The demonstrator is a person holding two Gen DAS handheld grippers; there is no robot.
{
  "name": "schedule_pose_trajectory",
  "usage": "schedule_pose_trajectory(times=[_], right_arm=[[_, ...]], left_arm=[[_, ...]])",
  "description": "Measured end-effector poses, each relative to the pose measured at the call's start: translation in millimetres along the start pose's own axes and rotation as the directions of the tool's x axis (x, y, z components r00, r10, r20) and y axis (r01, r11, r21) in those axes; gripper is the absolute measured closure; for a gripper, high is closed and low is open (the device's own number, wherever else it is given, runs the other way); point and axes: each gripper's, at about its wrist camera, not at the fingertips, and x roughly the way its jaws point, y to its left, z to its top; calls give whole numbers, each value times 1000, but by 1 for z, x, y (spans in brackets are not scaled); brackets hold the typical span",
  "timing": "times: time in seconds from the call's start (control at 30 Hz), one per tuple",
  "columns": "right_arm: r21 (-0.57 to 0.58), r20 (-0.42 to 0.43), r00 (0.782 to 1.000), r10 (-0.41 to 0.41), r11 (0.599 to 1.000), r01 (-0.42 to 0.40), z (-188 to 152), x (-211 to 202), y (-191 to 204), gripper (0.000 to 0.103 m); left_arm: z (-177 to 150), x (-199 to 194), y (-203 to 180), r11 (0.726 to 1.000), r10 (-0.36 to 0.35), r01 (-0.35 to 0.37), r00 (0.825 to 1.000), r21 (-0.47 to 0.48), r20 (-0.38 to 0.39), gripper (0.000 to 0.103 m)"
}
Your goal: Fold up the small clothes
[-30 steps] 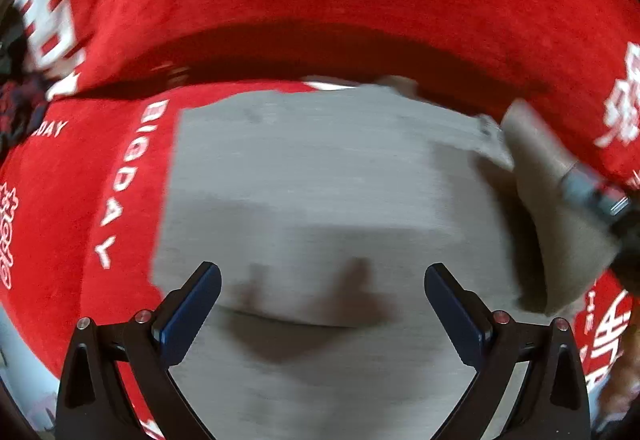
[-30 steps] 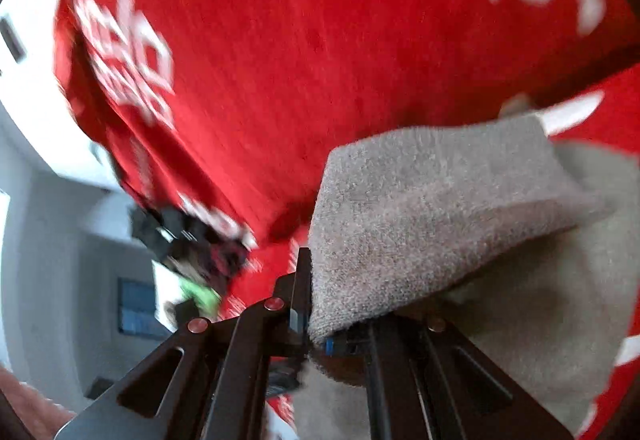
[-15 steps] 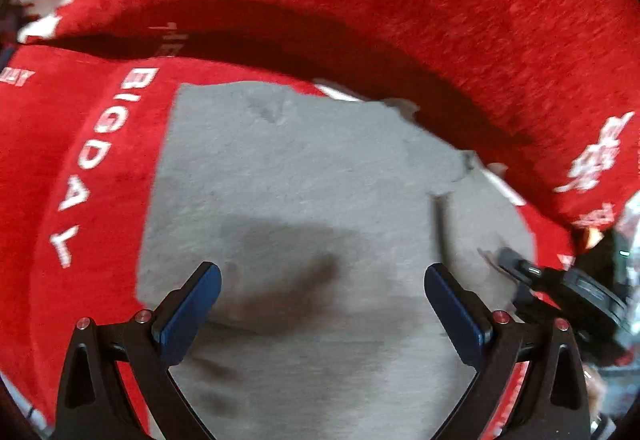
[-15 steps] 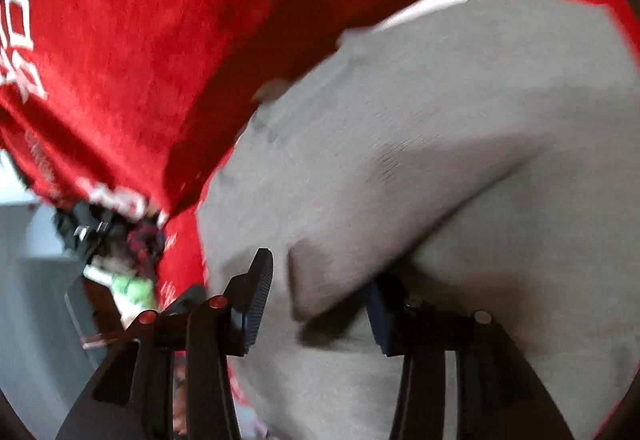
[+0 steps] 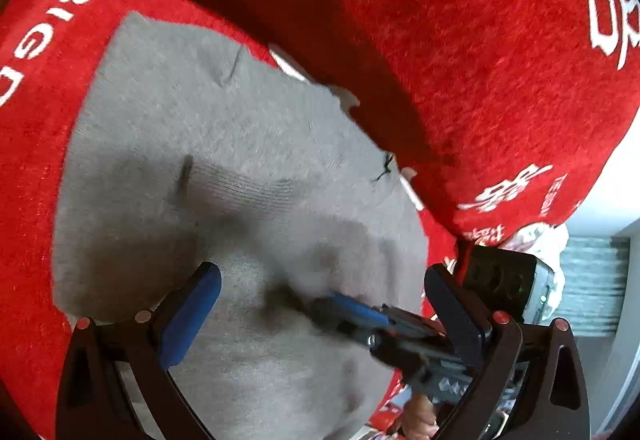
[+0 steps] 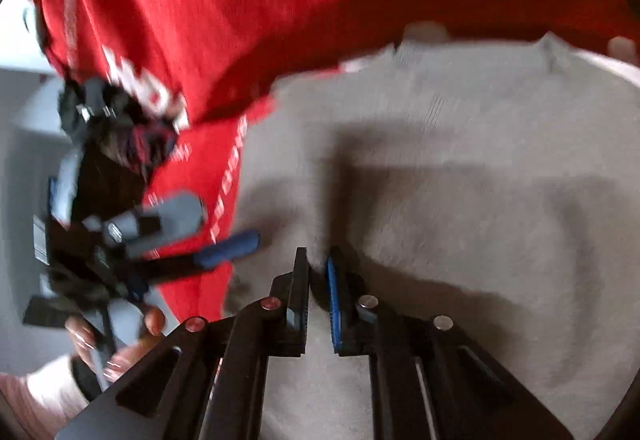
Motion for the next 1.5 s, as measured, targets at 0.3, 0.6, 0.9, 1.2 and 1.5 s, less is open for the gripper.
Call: schedule_pose_trajectory(times=[0.3, 0.6, 0.9, 1.2, 1.5], right_arm=[[245, 52, 998, -20, 970, 6, -55, -53, -57, 78], [704, 350, 931, -107, 685, -186, -140, -145, -191, 77], [622, 396, 895, -203, 776, -100, -119, -190, -201, 97], [611, 333, 921, -200, 790, -49, -138, -177, -224, 97], [588, 285, 906, -315, 804, 94, -143, -202, -190, 95]], left_arm=[[-1, 17, -14, 995, 94, -94, 996, 15, 10, 6], [-2, 14, -31, 975, 174, -174, 985, 137, 17, 94], [-19, 1, -32, 960, 234, -240, 971, 145, 57, 94], [-38, -1, -3, 925, 352, -359, 933, 126, 74, 94], [-39, -34, -14, 830, 511, -531, 847, 171, 149, 94]])
